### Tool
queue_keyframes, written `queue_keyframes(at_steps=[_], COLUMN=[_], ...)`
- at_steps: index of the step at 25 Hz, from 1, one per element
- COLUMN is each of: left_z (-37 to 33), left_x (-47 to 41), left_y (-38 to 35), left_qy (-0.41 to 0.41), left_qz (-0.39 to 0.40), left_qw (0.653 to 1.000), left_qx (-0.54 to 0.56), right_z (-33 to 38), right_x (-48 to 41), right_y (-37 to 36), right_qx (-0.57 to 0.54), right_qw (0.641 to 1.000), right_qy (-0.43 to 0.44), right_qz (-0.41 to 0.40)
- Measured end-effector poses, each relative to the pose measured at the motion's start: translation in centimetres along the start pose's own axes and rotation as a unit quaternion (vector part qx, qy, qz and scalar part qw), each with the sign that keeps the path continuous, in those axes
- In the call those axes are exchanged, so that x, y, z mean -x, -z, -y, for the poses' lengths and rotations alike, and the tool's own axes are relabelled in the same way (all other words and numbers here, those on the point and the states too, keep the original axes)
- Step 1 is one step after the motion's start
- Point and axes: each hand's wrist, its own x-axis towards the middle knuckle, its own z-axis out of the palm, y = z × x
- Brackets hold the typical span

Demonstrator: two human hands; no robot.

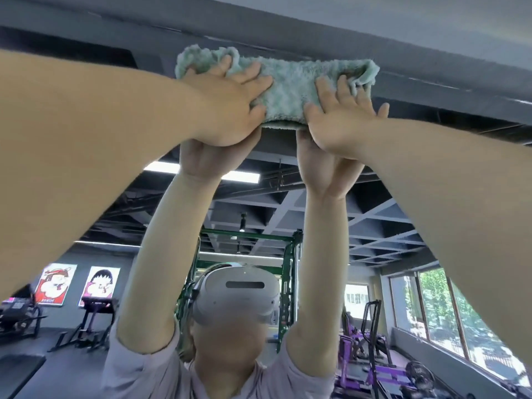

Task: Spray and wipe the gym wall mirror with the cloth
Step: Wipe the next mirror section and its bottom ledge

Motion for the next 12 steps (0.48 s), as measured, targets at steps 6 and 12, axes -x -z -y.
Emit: queue_keyframes(at_steps=[6, 12], left_z=[7.9, 11.3], left_x=[6.4, 13.1], left_y=[-1.4, -3.4], left_qy=[0.009, -0.019], left_qz=[0.014, -0.009], left_qw=[1.000, 0.999], left_qx=[0.009, 0.029], right_z=[9.8, 16.0], right_x=[3.8, 11.0], right_y=[-2.9, -6.1], right_qx=[0.005, 0.033], right_qw=[1.000, 0.997], right_qy=[0.009, 0.076], right_qz=[0.018, 0.001])
